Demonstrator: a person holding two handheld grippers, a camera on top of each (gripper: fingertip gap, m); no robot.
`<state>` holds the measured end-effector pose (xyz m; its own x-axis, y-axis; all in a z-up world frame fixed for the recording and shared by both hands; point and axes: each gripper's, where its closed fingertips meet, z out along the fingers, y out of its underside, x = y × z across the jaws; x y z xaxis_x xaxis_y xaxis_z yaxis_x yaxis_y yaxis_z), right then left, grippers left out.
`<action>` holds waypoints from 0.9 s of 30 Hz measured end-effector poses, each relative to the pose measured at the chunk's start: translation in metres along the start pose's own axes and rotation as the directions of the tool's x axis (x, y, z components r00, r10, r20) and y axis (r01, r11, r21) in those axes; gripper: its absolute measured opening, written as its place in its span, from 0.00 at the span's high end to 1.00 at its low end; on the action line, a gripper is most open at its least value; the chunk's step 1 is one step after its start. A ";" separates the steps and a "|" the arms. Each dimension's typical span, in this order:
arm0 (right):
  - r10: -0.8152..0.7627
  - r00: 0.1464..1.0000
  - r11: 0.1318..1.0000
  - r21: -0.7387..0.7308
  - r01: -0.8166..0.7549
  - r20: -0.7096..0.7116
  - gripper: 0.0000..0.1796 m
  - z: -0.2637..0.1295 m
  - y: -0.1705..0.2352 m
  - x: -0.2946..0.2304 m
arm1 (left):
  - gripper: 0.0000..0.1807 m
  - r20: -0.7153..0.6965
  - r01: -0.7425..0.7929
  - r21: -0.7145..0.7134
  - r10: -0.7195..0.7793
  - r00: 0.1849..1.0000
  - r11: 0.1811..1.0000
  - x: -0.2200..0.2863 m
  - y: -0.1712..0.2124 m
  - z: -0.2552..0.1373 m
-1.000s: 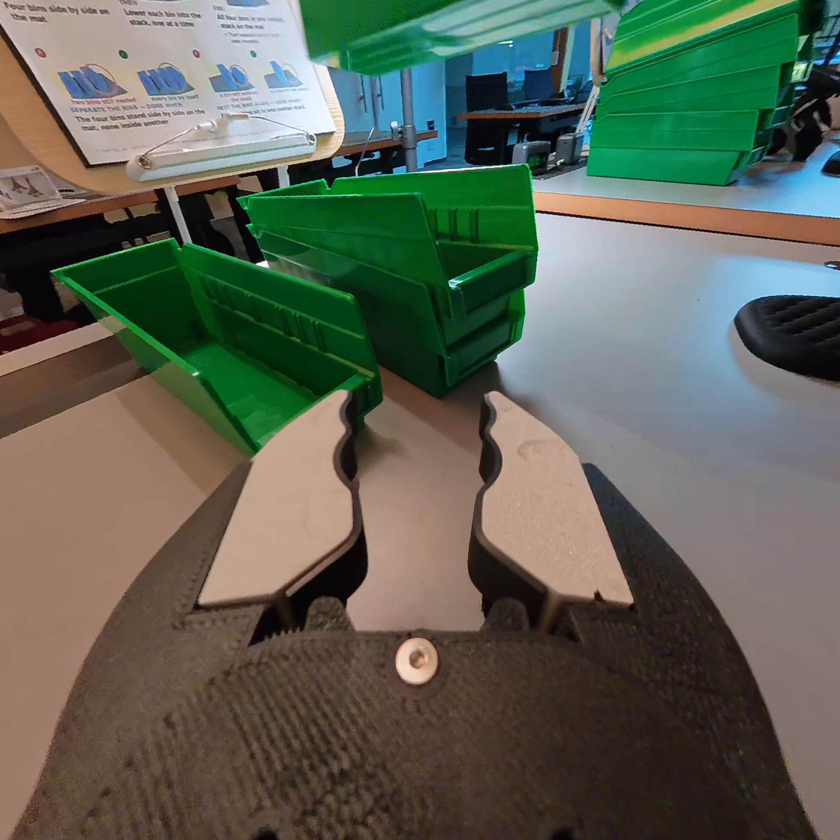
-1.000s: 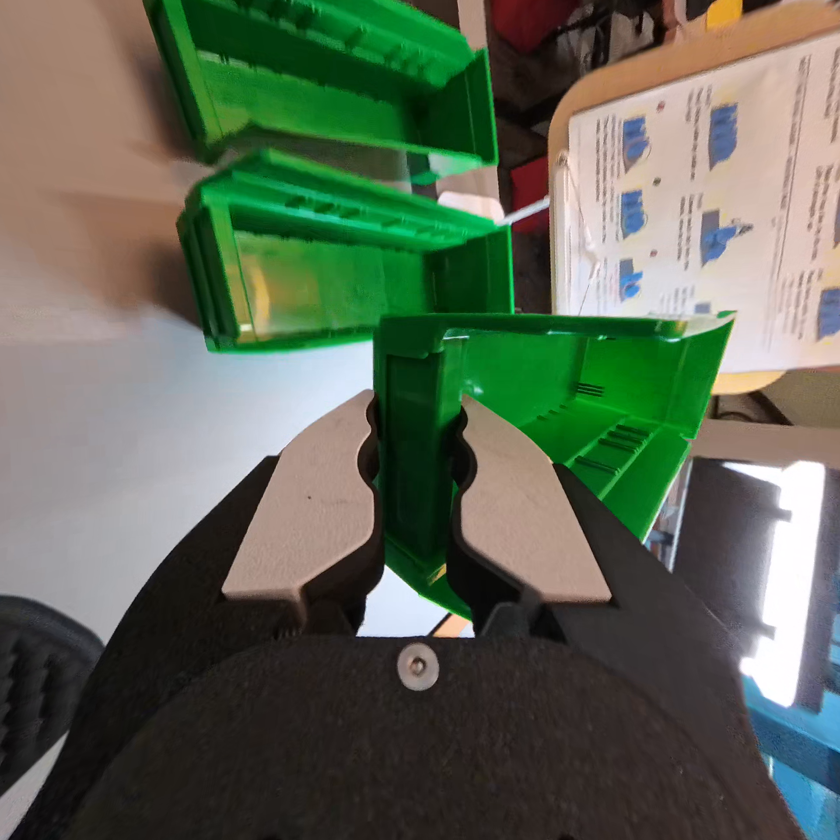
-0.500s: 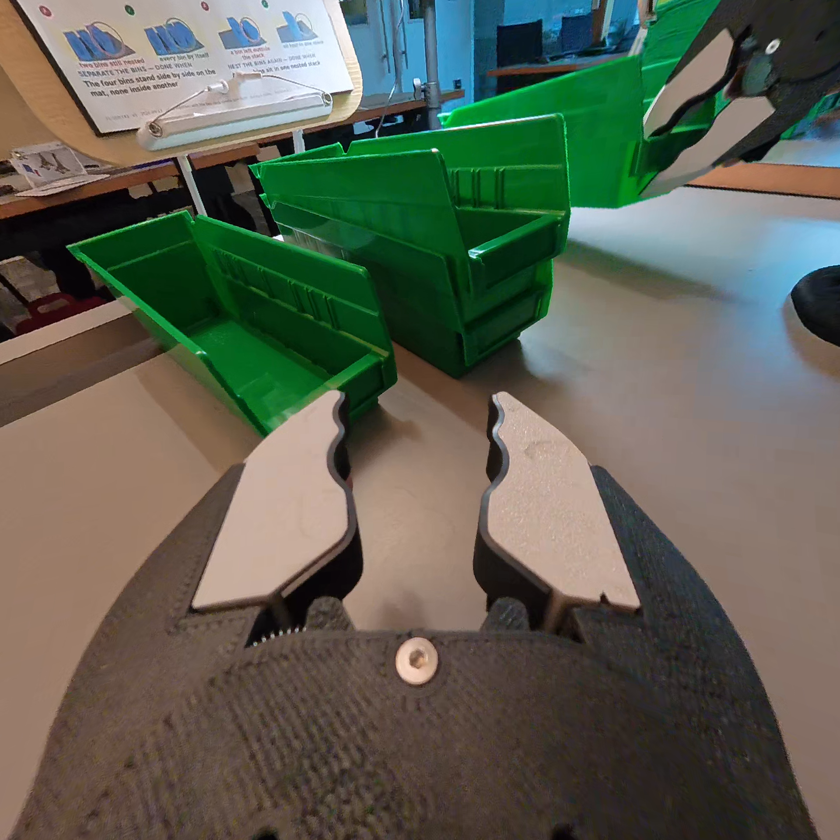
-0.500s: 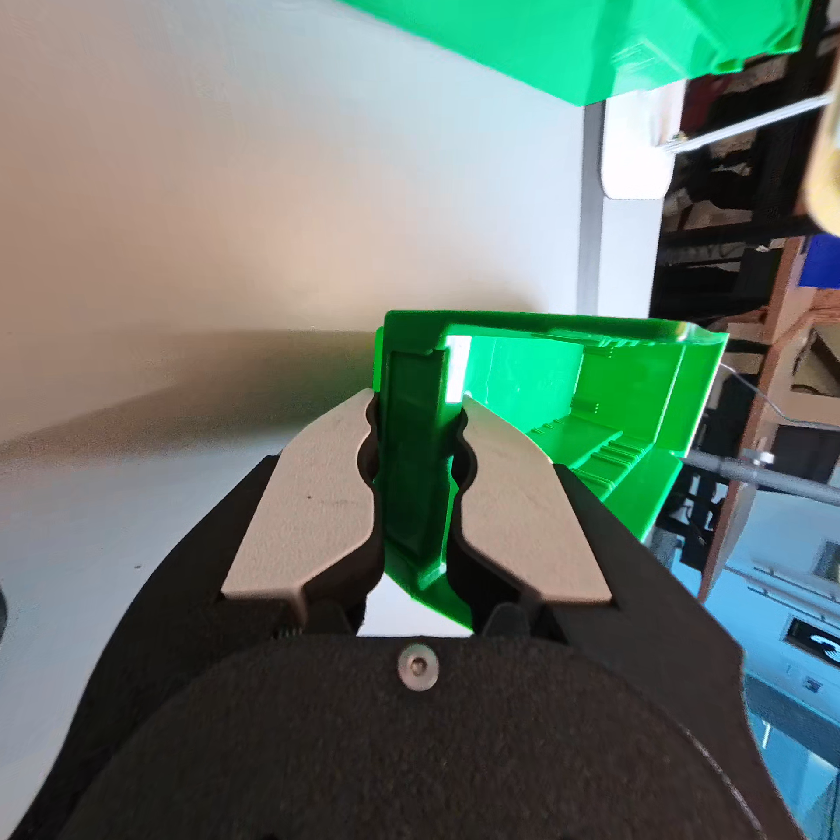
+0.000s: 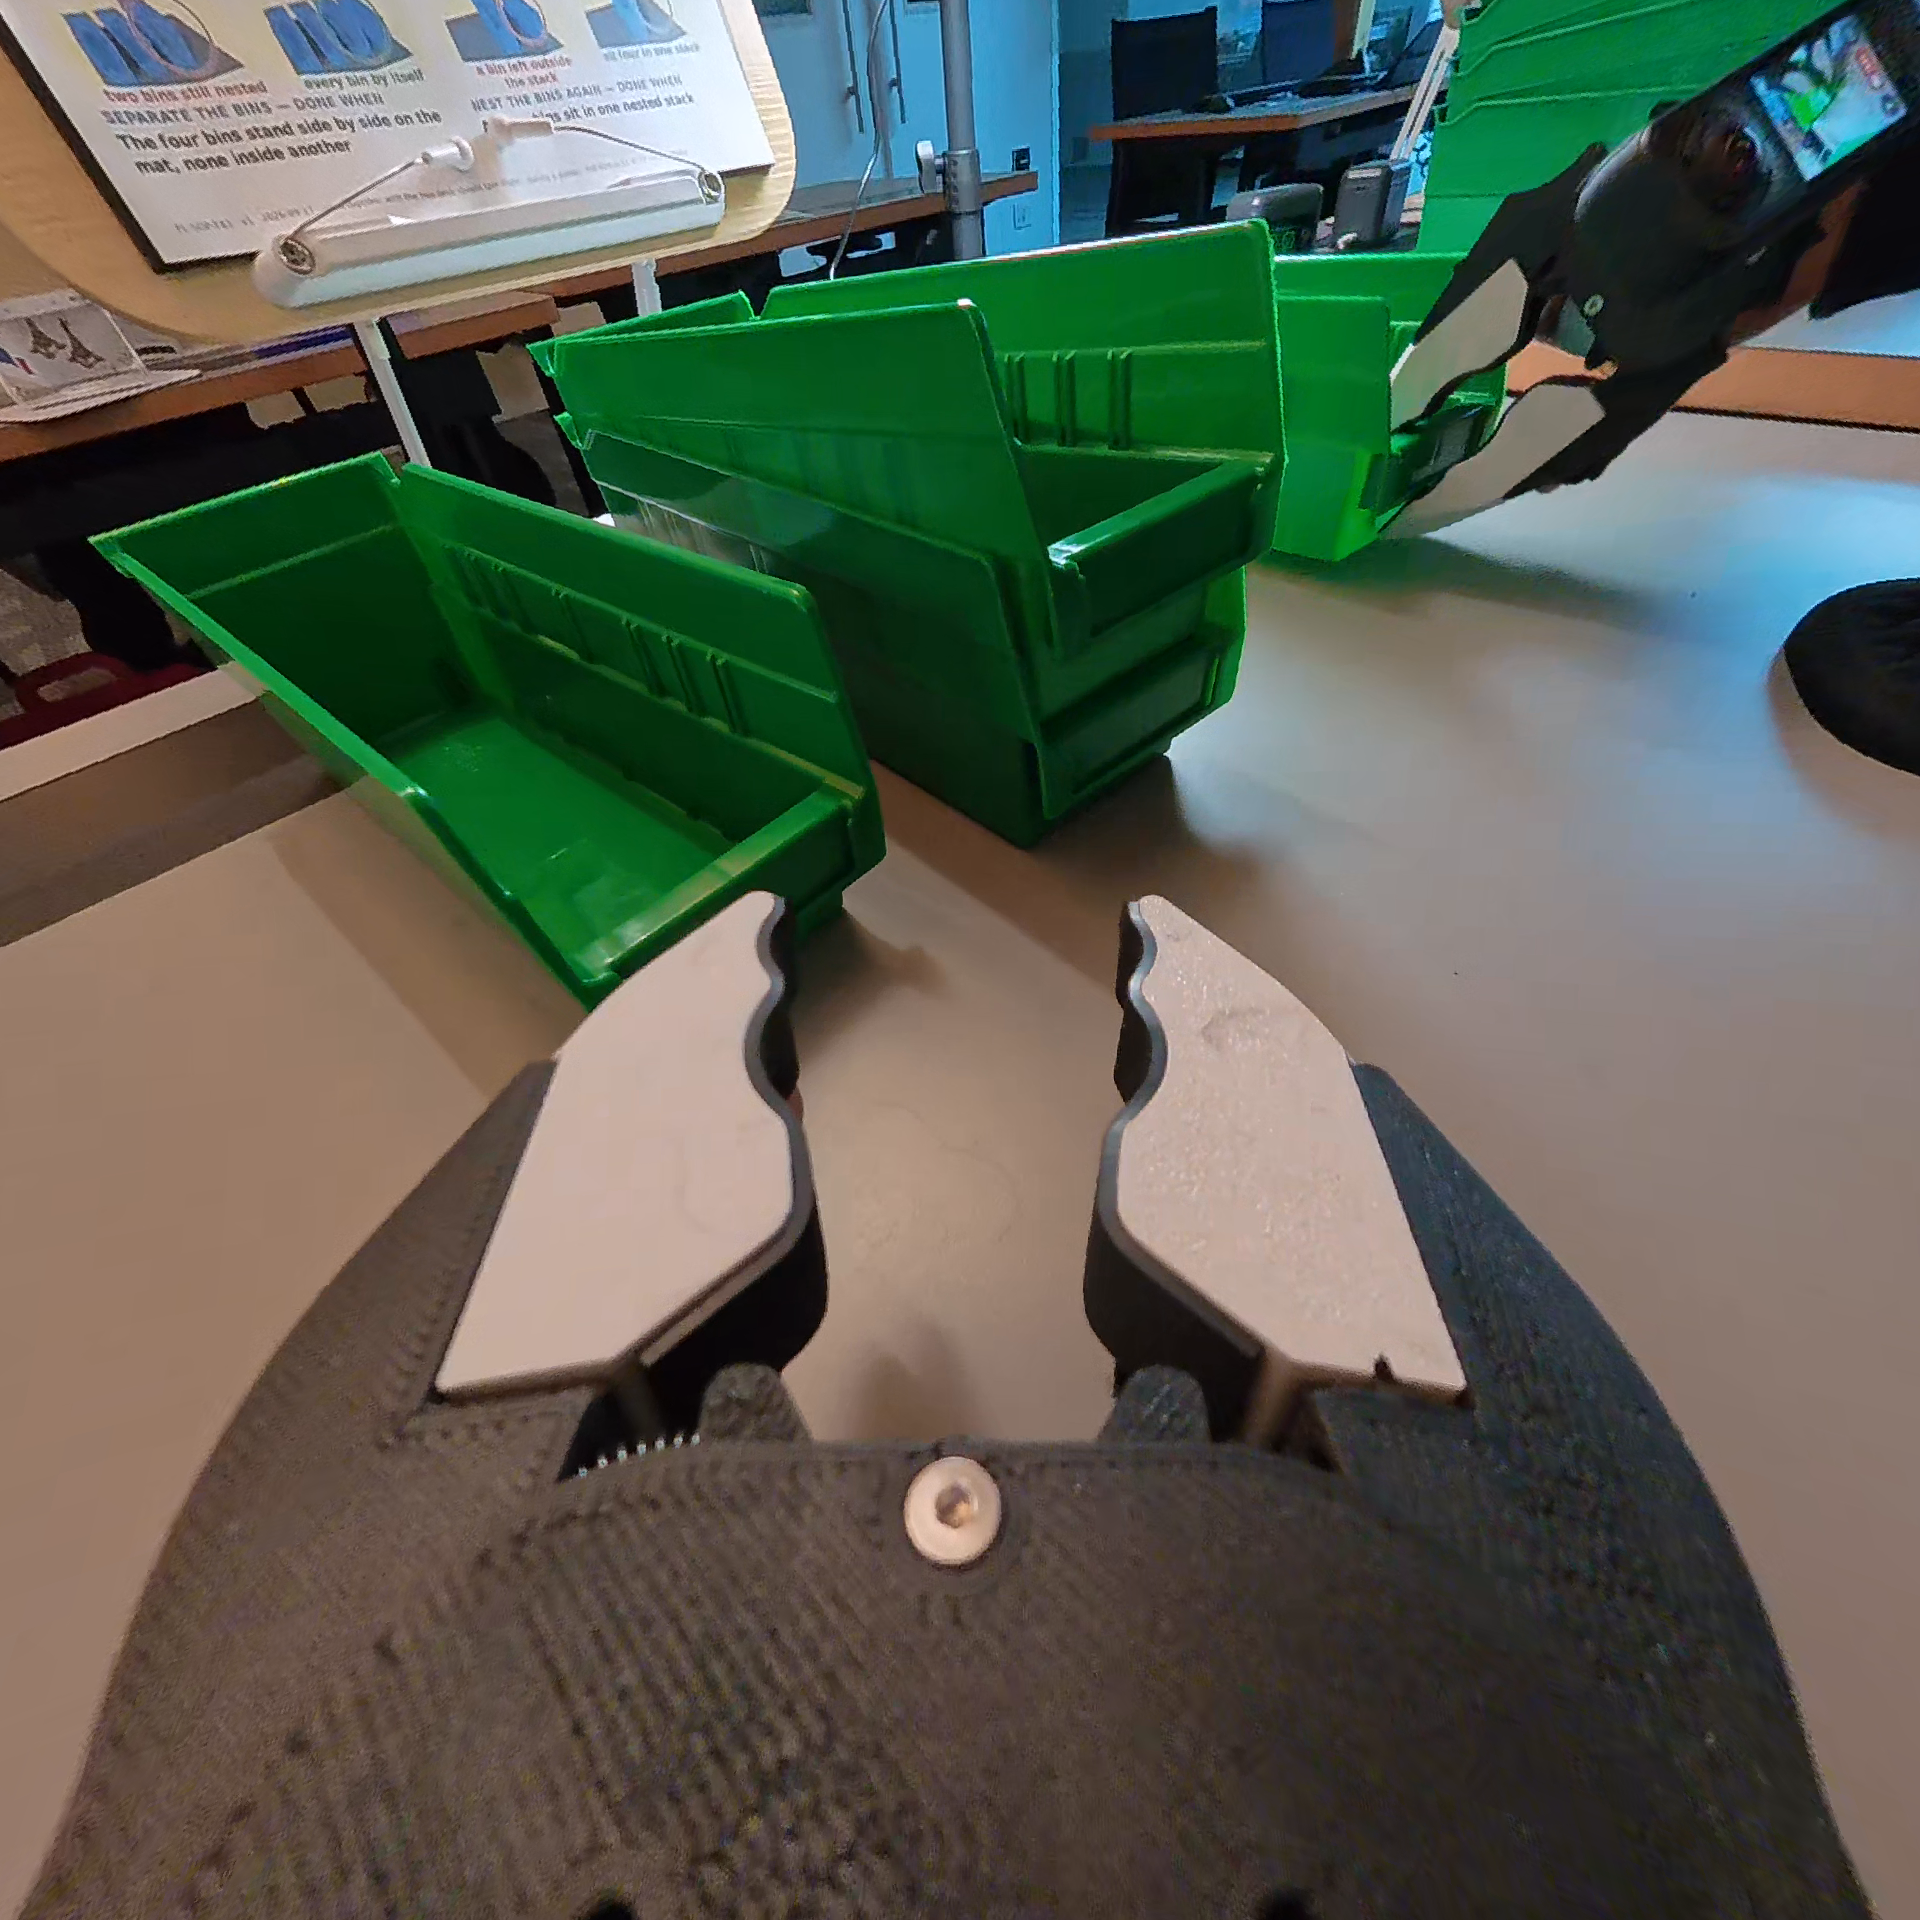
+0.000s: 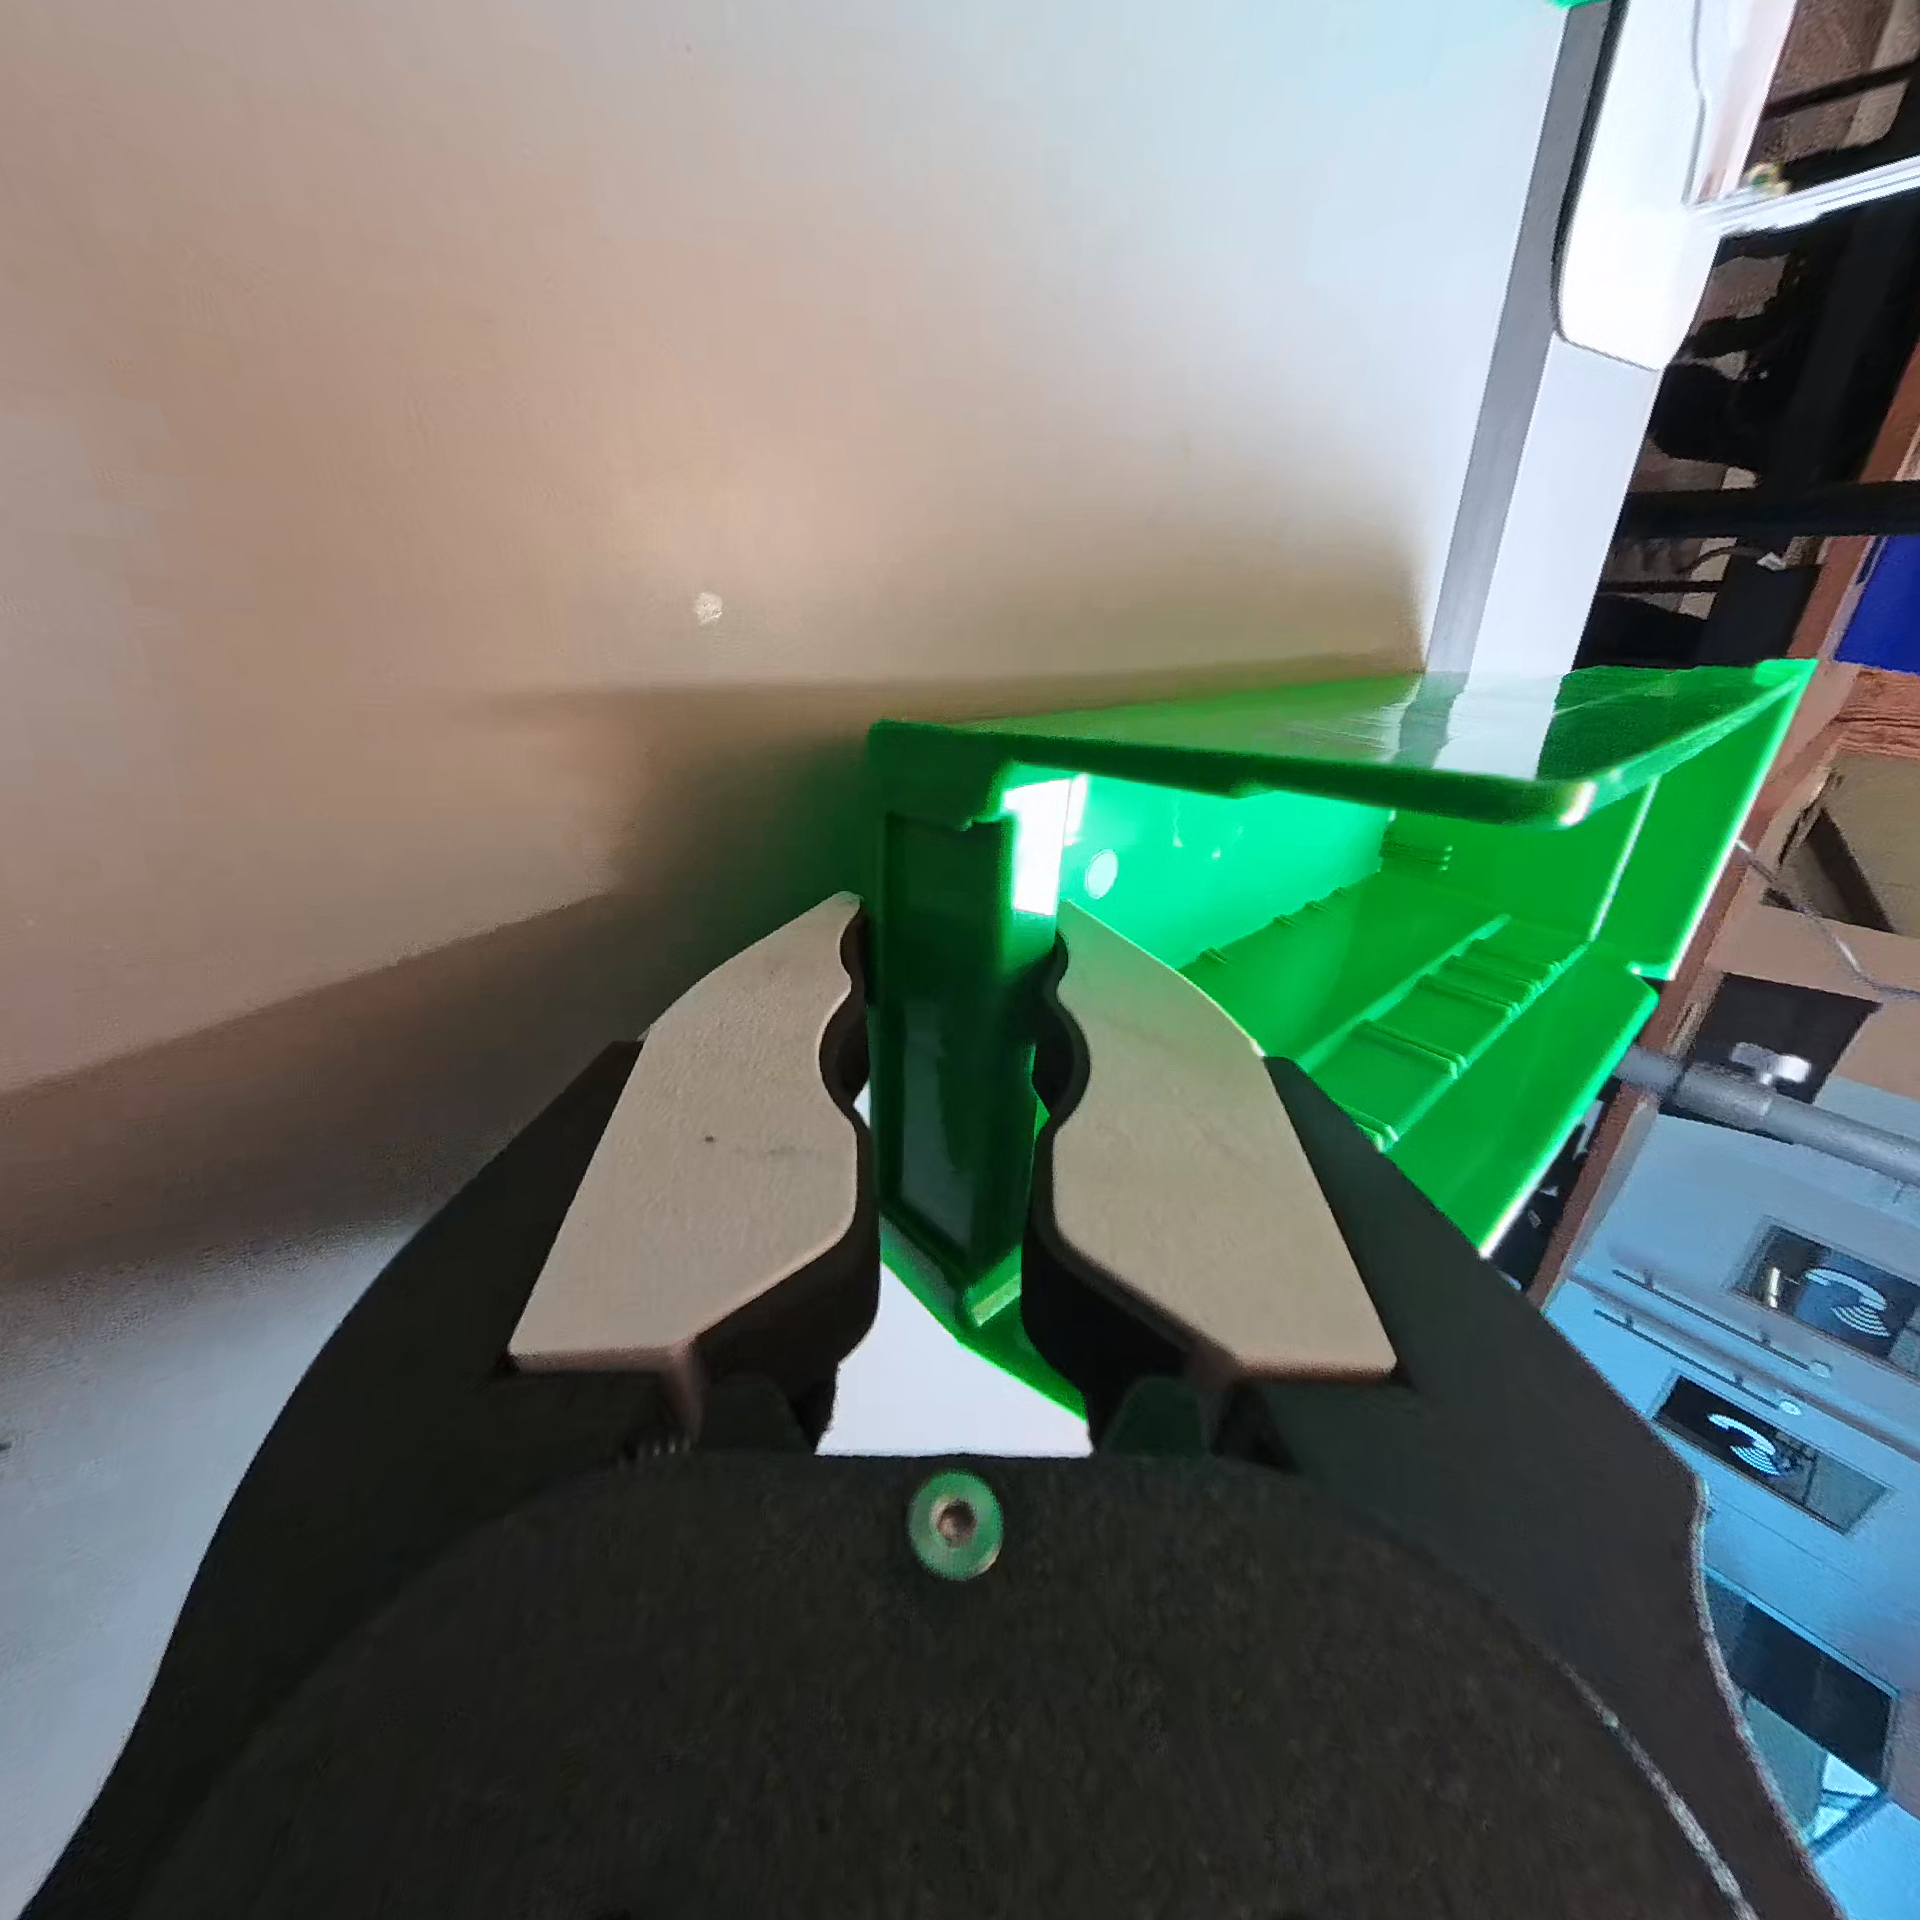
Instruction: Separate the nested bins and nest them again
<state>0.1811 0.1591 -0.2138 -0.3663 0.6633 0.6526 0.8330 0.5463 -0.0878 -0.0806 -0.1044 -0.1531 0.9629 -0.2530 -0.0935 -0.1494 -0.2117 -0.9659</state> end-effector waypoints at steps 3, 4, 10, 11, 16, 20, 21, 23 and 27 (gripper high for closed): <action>0.005 1.000 1.000 0.001 -0.005 -0.005 0.83 0.001 0.000 -0.005 | 0.67 -0.001 0.000 -0.002 0.000 1.000 1.000 0.000 0.000 0.000; 0.014 1.000 1.000 0.004 -0.014 -0.012 0.81 0.000 0.000 -0.006 | 0.67 -0.001 -0.001 -0.003 0.001 1.000 1.000 0.000 0.001 0.001; 0.317 0.948 0.909 0.280 -0.309 0.015 0.73 -0.053 -0.031 -0.004 | 0.67 -0.003 -0.007 -0.004 0.007 1.000 1.000 0.001 0.000 0.000; 0.403 0.914 0.848 0.356 -0.391 0.045 0.73 -0.066 -0.038 -0.003 | 0.67 -0.001 -0.014 -0.005 0.014 1.000 1.000 0.001 -0.001 0.001; 0.721 0.652 0.458 0.547 -0.701 0.232 0.63 -0.116 -0.042 -0.014 | 0.69 -0.084 -0.073 -0.047 0.069 0.994 0.996 0.014 -0.009 0.007; 0.811 0.494 0.255 0.571 -0.780 0.313 0.61 -0.132 -0.032 -0.043 | 0.73 -0.204 -0.224 -0.081 0.204 0.958 0.971 0.040 -0.034 0.017; 0.817 0.478 0.233 0.573 -0.786 0.324 0.61 -0.135 -0.032 -0.051 | 0.73 -0.234 -0.281 -0.098 0.253 0.939 0.955 0.048 -0.040 0.022; 0.824 0.462 0.206 0.587 -0.783 0.327 0.61 -0.140 -0.032 -0.061 | 0.72 -0.292 -0.387 -0.114 0.341 0.894 0.915 0.064 -0.054 0.036; 0.844 0.452 0.173 0.651 -0.739 0.289 0.63 -0.155 -0.030 -0.058 | 0.70 -0.381 -0.576 -0.189 0.481 0.789 0.795 0.086 -0.074 0.075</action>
<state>0.2418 0.0246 -0.1323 0.4172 0.9088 0.0035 0.1452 -0.0628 -0.9874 0.0303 -0.0392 -0.1074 0.6023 -0.6616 -0.4466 -0.7160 -0.2005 -0.6687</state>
